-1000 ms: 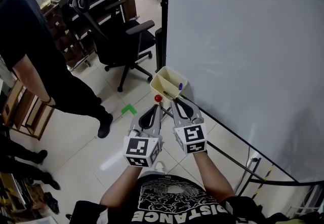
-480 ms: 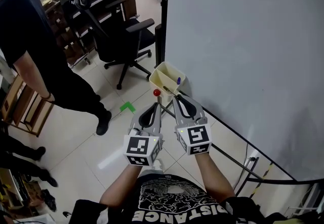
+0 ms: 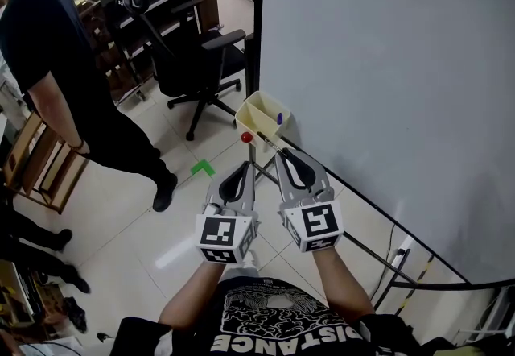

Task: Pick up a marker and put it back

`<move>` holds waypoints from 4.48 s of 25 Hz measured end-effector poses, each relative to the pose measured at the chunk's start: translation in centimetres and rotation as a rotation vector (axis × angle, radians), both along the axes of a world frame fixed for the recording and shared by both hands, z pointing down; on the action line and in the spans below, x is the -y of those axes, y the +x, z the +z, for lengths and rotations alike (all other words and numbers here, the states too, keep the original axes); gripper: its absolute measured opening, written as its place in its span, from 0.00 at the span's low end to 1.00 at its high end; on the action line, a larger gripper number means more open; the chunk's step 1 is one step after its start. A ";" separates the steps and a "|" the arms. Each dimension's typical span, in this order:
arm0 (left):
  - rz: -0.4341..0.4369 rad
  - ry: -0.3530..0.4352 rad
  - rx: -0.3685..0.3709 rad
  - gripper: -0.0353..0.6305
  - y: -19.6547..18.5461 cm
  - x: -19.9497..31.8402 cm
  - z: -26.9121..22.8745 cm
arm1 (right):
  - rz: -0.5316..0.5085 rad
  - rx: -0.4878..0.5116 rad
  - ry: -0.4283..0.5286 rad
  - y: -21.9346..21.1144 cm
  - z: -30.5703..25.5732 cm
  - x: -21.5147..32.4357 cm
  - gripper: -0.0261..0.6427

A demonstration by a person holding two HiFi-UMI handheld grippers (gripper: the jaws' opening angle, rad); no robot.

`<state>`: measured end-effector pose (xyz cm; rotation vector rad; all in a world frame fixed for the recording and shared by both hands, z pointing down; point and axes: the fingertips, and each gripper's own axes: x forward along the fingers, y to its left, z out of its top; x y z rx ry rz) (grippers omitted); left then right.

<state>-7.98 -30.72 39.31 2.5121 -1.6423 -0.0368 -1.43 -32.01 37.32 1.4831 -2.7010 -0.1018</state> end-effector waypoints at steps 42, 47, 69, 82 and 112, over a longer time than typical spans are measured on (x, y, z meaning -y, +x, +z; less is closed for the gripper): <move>0.018 0.060 -0.023 0.06 2.8 -5.7 -2.5 | 0.020 0.037 0.053 2.8 -2.0 -7.0 0.09; 0.022 0.048 -0.024 0.06 2.2 -4.6 -2.0 | 0.026 0.035 0.044 2.4 -1.6 -5.7 0.09; 0.056 0.025 -0.019 0.06 0.3 2.1 -0.7 | 0.055 -0.037 -0.028 0.0 2.1 2.4 0.09; 0.076 0.002 -0.018 0.06 -0.3 3.9 0.5 | 0.069 -0.046 -0.100 -1.2 5.8 5.9 0.09; 0.052 -0.023 -0.006 0.06 -1.6 5.0 1.4 | 0.069 -0.068 -0.130 -2.3 8.8 7.5 0.09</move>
